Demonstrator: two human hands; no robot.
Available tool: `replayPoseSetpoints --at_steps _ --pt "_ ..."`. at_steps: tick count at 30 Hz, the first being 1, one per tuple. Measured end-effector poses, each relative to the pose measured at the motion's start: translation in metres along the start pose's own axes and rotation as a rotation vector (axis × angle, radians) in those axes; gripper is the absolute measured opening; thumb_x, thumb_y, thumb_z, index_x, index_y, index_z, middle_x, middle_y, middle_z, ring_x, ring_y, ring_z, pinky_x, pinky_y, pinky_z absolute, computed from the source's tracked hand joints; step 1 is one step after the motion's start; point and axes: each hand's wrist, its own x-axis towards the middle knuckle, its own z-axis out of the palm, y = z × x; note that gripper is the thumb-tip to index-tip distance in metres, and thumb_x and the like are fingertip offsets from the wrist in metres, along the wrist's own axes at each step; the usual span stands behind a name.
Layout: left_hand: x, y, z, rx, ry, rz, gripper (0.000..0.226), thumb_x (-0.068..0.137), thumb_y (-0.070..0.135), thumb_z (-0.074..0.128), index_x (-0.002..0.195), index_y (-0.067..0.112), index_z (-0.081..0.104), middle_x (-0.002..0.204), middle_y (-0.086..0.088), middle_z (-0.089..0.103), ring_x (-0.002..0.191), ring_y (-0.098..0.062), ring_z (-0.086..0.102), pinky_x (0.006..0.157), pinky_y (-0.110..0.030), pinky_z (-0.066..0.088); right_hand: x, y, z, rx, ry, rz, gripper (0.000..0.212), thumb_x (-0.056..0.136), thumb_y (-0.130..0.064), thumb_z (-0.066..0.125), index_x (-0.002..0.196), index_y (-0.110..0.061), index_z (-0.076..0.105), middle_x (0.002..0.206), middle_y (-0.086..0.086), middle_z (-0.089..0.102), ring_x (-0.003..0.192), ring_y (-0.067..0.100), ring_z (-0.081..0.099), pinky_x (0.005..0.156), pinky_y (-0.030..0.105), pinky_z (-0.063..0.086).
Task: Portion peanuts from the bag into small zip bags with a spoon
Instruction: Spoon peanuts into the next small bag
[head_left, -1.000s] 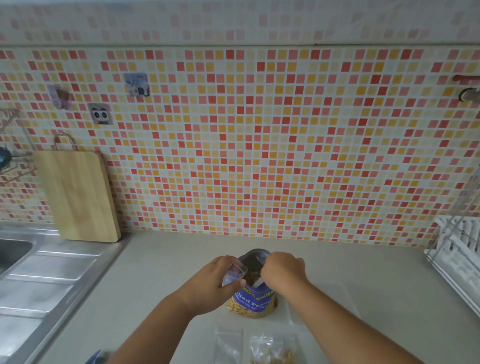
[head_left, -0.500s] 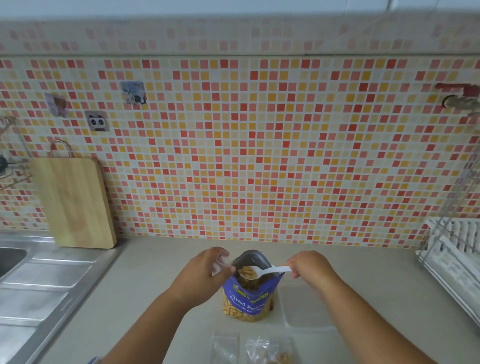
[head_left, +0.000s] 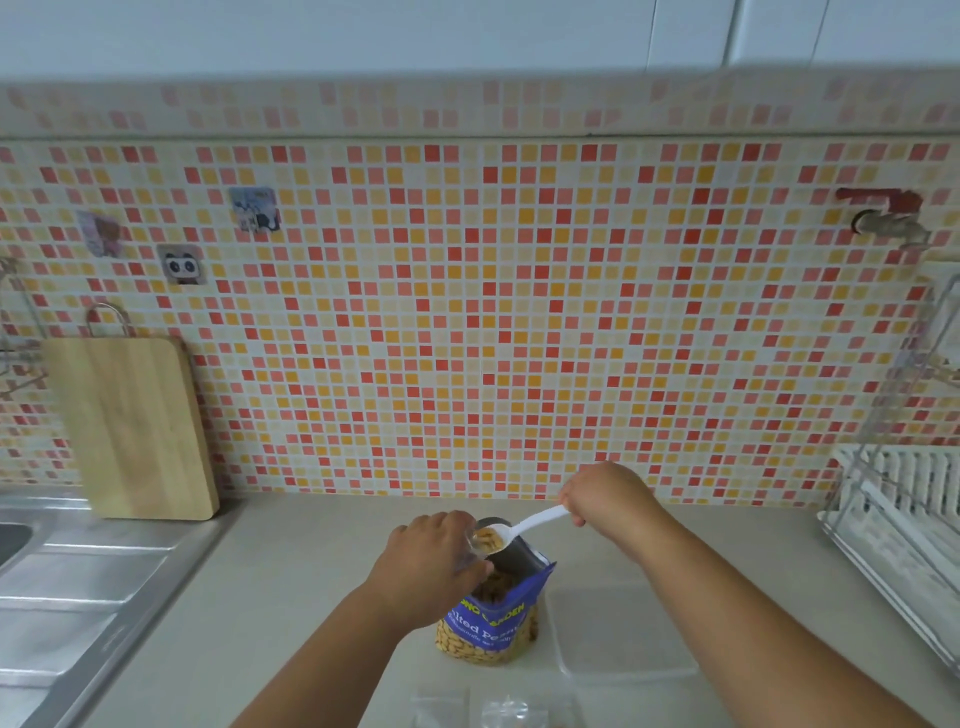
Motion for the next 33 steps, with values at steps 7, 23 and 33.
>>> replayPoseSetpoints --at_steps 7,23,33 --pt "0.005 0.013 0.009 -0.361 0.089 -0.023 0.041 0.091 0.042 0.051 0.124 0.017 0.045 0.114 -0.005 0.058 0.102 -0.024 0.055 0.086 -0.035 0.045 -0.070 -0.037 -0.025 -0.117 0.512 -0.600 0.029 0.084 -0.010 0.050 0.104 -0.020 0.068 0.100 0.002 0.063 0.102 0.021 0.046 0.087 0.032 0.040" --pt "-0.008 -0.014 0.014 -0.414 0.020 -0.145 0.032 0.093 0.047 0.044 0.115 0.024 0.050 0.114 0.001 0.060 0.096 -0.014 0.057 0.083 -0.027 0.049 -0.023 -0.056 0.064 -0.193 0.184 -0.229 0.033 0.091 -0.017 0.053 0.123 -0.012 0.058 0.124 0.009 0.054 0.119 0.028 0.045 0.098 0.034 0.039" --pt "-0.007 -0.015 0.018 -0.489 -0.025 -0.145 0.030 0.093 0.046 0.045 0.113 0.024 0.050 0.111 0.001 0.061 0.097 -0.013 0.058 0.086 -0.030 0.053 0.015 -0.058 0.080 0.003 0.063 0.060 0.034 0.087 -0.034 0.053 0.121 -0.030 0.058 0.124 -0.002 0.053 0.119 0.019 0.042 0.096 0.034 0.029"
